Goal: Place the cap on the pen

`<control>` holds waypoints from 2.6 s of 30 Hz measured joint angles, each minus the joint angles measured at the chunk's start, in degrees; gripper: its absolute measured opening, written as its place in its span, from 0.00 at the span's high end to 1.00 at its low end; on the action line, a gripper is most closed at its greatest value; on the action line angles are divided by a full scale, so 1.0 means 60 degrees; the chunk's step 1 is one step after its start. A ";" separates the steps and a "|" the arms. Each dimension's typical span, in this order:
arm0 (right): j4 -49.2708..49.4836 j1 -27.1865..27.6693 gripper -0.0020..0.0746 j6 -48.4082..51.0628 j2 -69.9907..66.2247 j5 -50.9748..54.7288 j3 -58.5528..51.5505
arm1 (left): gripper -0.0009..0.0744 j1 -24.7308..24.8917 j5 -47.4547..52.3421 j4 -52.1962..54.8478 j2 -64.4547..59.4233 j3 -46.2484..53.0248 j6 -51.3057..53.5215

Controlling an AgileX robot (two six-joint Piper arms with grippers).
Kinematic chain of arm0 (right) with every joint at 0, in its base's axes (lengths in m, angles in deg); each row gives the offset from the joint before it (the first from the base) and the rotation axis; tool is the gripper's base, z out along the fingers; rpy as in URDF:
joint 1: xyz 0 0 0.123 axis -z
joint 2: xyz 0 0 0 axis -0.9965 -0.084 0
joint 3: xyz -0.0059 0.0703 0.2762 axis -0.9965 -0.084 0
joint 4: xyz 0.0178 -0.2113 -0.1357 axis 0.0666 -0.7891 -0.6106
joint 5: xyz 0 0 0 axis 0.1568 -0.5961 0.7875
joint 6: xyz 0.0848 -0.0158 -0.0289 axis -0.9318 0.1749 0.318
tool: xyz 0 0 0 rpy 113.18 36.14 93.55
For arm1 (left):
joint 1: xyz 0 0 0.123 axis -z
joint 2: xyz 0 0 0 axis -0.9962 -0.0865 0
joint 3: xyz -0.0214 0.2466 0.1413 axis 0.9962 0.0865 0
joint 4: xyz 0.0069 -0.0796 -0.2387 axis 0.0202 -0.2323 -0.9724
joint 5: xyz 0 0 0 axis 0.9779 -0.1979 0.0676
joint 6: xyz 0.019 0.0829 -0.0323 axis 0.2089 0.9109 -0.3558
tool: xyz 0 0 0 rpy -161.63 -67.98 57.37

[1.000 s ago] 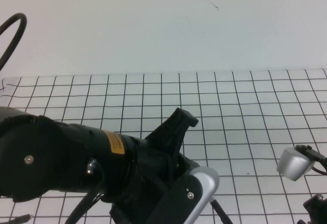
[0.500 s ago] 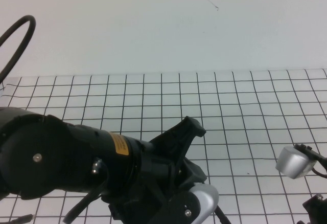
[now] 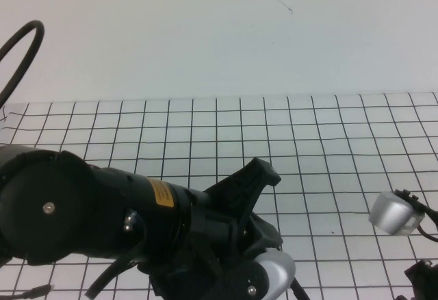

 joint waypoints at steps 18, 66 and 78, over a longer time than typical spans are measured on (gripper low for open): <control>0.1228 0.0000 0.98 0.0162 0.0000 -0.1963 0.0000 | 0.89 -0.0017 -0.0017 0.0029 0.0000 0.0000 0.0024; -0.0847 0.0000 0.98 -0.1160 0.0000 -0.5450 0.0000 | 0.77 -0.0017 -0.1001 0.0342 0.0187 0.0000 -0.5149; -0.2121 0.0018 0.98 -0.1770 -0.1511 -0.6565 0.0017 | 0.99 -0.1174 -0.2223 0.2016 0.0187 0.0000 -1.0785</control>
